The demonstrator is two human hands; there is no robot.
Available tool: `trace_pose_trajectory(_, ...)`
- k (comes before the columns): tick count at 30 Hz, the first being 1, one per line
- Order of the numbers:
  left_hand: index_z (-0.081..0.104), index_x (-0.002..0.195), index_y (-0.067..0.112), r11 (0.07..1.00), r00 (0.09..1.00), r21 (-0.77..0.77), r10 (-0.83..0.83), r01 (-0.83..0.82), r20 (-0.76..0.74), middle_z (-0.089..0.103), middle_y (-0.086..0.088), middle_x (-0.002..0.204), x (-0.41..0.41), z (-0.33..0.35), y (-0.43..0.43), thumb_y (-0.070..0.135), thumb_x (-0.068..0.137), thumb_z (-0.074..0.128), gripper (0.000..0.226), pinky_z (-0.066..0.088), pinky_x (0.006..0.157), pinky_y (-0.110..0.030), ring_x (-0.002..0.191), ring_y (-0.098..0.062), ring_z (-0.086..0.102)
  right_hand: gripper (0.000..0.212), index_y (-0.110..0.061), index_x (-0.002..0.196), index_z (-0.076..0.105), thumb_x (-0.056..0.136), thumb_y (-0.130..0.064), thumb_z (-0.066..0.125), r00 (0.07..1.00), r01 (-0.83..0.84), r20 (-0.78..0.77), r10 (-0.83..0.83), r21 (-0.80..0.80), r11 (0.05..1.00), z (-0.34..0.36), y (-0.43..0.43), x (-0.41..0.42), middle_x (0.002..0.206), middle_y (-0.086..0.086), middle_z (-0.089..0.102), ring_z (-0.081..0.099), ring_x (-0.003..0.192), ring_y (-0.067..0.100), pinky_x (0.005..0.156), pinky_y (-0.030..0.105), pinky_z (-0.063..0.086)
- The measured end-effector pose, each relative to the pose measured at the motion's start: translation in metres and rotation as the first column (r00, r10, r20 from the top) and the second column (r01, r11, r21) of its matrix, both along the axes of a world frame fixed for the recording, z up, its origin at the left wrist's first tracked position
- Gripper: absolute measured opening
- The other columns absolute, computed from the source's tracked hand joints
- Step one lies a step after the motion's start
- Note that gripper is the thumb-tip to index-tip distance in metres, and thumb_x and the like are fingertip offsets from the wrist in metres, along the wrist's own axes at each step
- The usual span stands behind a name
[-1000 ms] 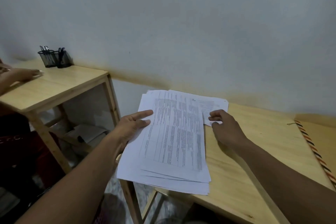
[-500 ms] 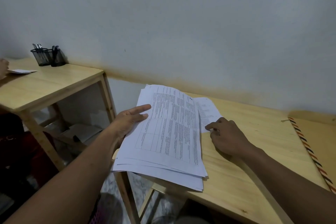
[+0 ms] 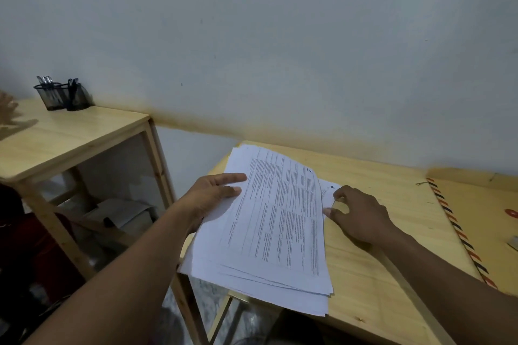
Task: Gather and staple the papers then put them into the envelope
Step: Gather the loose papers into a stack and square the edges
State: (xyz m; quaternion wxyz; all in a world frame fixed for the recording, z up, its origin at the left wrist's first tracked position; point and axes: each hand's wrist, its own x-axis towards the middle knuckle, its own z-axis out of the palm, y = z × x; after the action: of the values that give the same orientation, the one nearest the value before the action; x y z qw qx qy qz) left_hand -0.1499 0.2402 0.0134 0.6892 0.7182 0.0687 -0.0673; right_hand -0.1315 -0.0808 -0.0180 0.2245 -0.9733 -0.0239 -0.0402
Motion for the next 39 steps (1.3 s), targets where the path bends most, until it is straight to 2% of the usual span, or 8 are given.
trace_pose_trajectory(3, 0.078, 0.105, 0.026, 0.961, 0.992, 0.273, 0.016, -0.051, 0.126, 0.073, 0.000, 0.118, 0.001, -0.004, -0.007, 0.004, 0.092, 0.066, 0.028, 0.055, 0.078, -0.020, 0.095, -0.010, 0.072, 0.058, -0.030, 0.133, 0.048, 0.084, -0.052, 0.068, 1.000, 0.019, -0.022, -0.017, 0.071, 0.997, 0.002, 0.002, 0.002, 0.139, -0.012, 0.057, 0.052, 0.129, 0.017, 0.092, 0.036, 0.037)
trace_pose_trajectory(6, 0.074, 0.115, 0.028, 0.796, 0.977, 0.598, -0.043, -0.091, 0.207, 0.067, 0.008, 0.126, 0.005, -0.010, -0.011, 0.008, 0.089, 0.060, 0.036, 0.043, 0.094, -0.021, 0.118, -0.011, 0.061, 0.052, -0.029, 0.132, 0.048, 0.086, -0.043, 0.068, 0.999, 0.049, -0.019, -0.047, 0.108, 0.993, 0.003, 0.006, 0.001, 0.139, -0.010, 0.058, 0.054, 0.127, 0.018, 0.091, 0.034, 0.038)
trace_pose_trajectory(9, 0.070, 0.124, 0.025, 0.712, 0.979, 0.699, -0.091, -0.065, 0.184, 0.065, 0.005, 0.134, 0.007, -0.015, -0.016, 0.011, 0.089, 0.055, 0.040, 0.039, 0.094, -0.019, 0.127, -0.015, 0.056, 0.037, -0.027, 0.127, 0.051, 0.092, -0.036, 0.060, 0.998, 0.056, 0.006, -0.058, 0.152, 0.987, 0.003, 0.012, -0.002, 0.136, -0.007, 0.061, 0.057, 0.124, 0.020, 0.101, 0.041, 0.041)
trace_pose_trajectory(20, 0.064, 0.133, 0.017, 0.694, 0.970, 0.710, -0.076, -0.115, 0.232, 0.060, -0.002, 0.141, 0.006, -0.012, -0.033, 0.007, 0.093, 0.052, 0.043, 0.035, 0.091, -0.017, 0.132, -0.020, 0.052, 0.055, -0.029, 0.138, 0.038, 0.090, -0.041, 0.062, 0.994, 0.094, -0.085, -0.065, 0.404, 0.910, 0.020, 0.034, -0.010, 0.118, -0.007, 0.063, 0.062, 0.108, 0.024, 0.097, 0.046, 0.045)
trace_pose_trajectory(23, 0.064, 0.134, 0.017, 0.703, 0.967, 0.700, -0.072, -0.124, 0.244, 0.060, -0.001, 0.141, 0.004, -0.012, -0.034, 0.006, 0.093, 0.051, 0.044, 0.035, 0.089, -0.016, 0.132, -0.019, 0.052, 0.071, -0.025, 0.145, 0.031, 0.087, -0.026, 0.072, 0.990, 0.124, -0.125, -0.060, 0.613, 0.781, 0.028, 0.038, -0.008, 0.119, -0.002, 0.055, 0.063, 0.098, 0.023, 0.085, 0.039, 0.051)
trace_pose_trajectory(28, 0.065, 0.132, 0.018, 0.737, 0.968, 0.666, -0.066, -0.117, 0.243, 0.061, 0.002, 0.141, 0.001, -0.016, -0.035, 0.007, 0.094, 0.052, 0.042, 0.036, 0.093, -0.018, 0.132, -0.018, 0.052, 0.093, -0.030, 0.142, 0.027, 0.072, -0.005, 0.083, 0.965, 0.262, -0.221, -0.142, 0.787, 0.558, 0.032, 0.046, -0.003, 0.119, 0.011, 0.053, 0.066, 0.098, 0.032, 0.088, 0.051, 0.056)
trace_pose_trajectory(36, 0.066, 0.131, 0.015, 0.795, 0.960, 0.587, -0.022, -0.154, 0.281, 0.062, 0.000, 0.138, -0.003, -0.018, -0.045, 0.005, 0.094, 0.053, 0.041, 0.038, 0.099, -0.018, 0.131, -0.019, 0.053, 0.044, -0.022, 0.102, 0.056, 0.077, 0.011, 0.069, 0.981, 0.164, -0.195, 0.008, 0.847, 0.506, 0.027, 0.052, -0.005, 0.122, 0.013, 0.051, 0.066, 0.094, 0.037, 0.087, 0.057, 0.056)
trace_pose_trajectory(39, 0.067, 0.127, 0.021, 0.824, 0.961, 0.550, -0.030, -0.132, 0.276, 0.063, 0.004, 0.134, -0.003, -0.019, -0.046, 0.005, 0.093, 0.054, 0.040, 0.043, 0.078, -0.004, 0.108, -0.007, 0.063, 0.030, -0.010, 0.095, 0.063, 0.077, 0.012, 0.073, 0.983, 0.122, -0.181, 0.043, 0.804, 0.582, 0.030, 0.047, -0.006, 0.110, 0.013, 0.059, 0.064, 0.085, 0.035, 0.085, 0.059, 0.055)
